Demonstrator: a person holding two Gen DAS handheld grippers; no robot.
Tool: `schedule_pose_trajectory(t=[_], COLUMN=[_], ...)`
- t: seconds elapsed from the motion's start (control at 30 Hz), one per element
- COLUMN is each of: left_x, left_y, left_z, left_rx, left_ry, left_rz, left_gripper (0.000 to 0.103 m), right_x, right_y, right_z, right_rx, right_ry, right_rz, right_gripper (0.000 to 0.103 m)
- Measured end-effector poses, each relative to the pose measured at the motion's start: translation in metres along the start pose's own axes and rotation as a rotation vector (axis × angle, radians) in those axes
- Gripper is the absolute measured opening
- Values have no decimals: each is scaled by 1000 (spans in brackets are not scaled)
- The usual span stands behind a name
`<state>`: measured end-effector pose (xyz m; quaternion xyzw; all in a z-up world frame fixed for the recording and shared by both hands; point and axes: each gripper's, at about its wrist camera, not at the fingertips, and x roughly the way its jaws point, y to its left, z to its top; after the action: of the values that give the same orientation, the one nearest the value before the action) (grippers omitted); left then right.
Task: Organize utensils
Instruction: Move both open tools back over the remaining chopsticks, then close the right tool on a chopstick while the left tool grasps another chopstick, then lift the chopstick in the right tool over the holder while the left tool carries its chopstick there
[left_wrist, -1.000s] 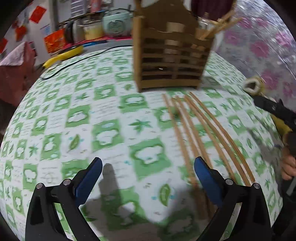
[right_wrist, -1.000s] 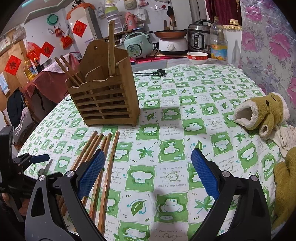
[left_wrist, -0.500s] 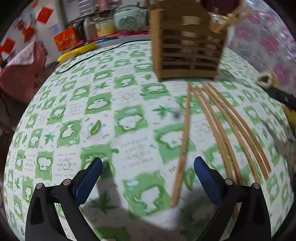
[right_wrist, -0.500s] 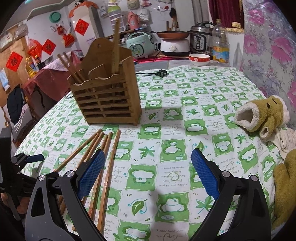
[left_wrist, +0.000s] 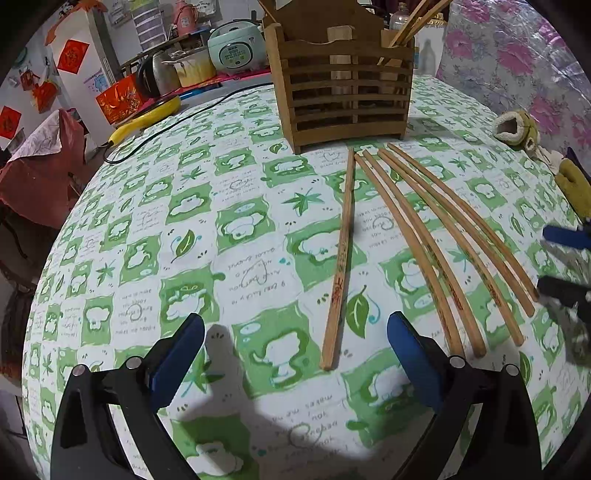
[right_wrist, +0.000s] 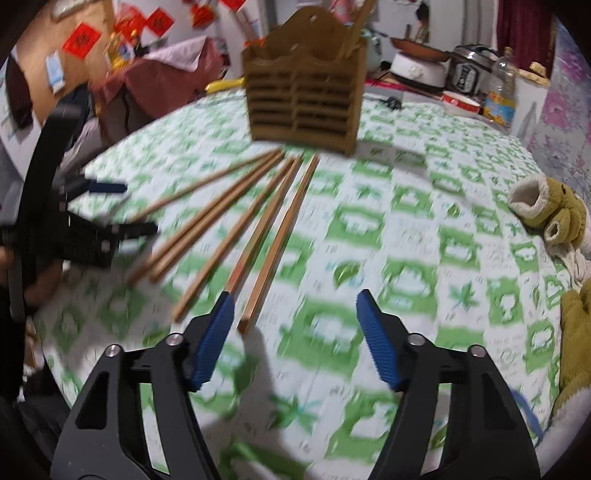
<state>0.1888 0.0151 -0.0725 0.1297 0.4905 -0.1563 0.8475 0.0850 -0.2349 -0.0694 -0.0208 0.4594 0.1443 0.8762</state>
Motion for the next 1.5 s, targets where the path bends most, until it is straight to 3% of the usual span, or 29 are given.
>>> schedule_pose_trajectory(t=[0.2, 0.3, 0.43, 0.6, 0.67, 0.7, 0.77, 1.0, 1.3, 1.5], left_x=[-4, -10, -14, -14, -17, -18, -21, -43, -113, -143], left_y=[-2, -2, -2, -5, -7, -9, -12, -9, -7, -7], left_z=[-6, -12, -16, -16, -17, -19, -20, -14, 33, 71], left_rx=[11, 16, 15, 21, 25, 28, 34, 1, -13, -21], left_ry=[-4, -14, -24, -27, -37, -44, -54, -121, -309, -384], left_rz=[5, -43, -67, -93, -113, -113, -120, -97, -52, -50], left_gripper=[96, 82, 73, 61, 44, 39, 6, 6, 6, 6], right_x=[6, 4, 1, 3, 3, 3, 3, -18, -100, -128], right_y=[6, -4, -23, -20, -23, -24, -26, -31, -32, -28], right_z=[-4, -6, -8, -7, -7, -8, -8, -3, 44, 80], right_rx=[-40, -24, 56, 42, 54, 59, 71, 95, 64, 45], right_ry=[31, 28, 20, 17, 15, 13, 12, -68, -335, -443], right_rz=[25, 14, 31, 13, 24, 24, 39, 15, -32, -36], right_gripper=[47, 29, 29, 30, 26, 15, 6, 6, 6, 6])
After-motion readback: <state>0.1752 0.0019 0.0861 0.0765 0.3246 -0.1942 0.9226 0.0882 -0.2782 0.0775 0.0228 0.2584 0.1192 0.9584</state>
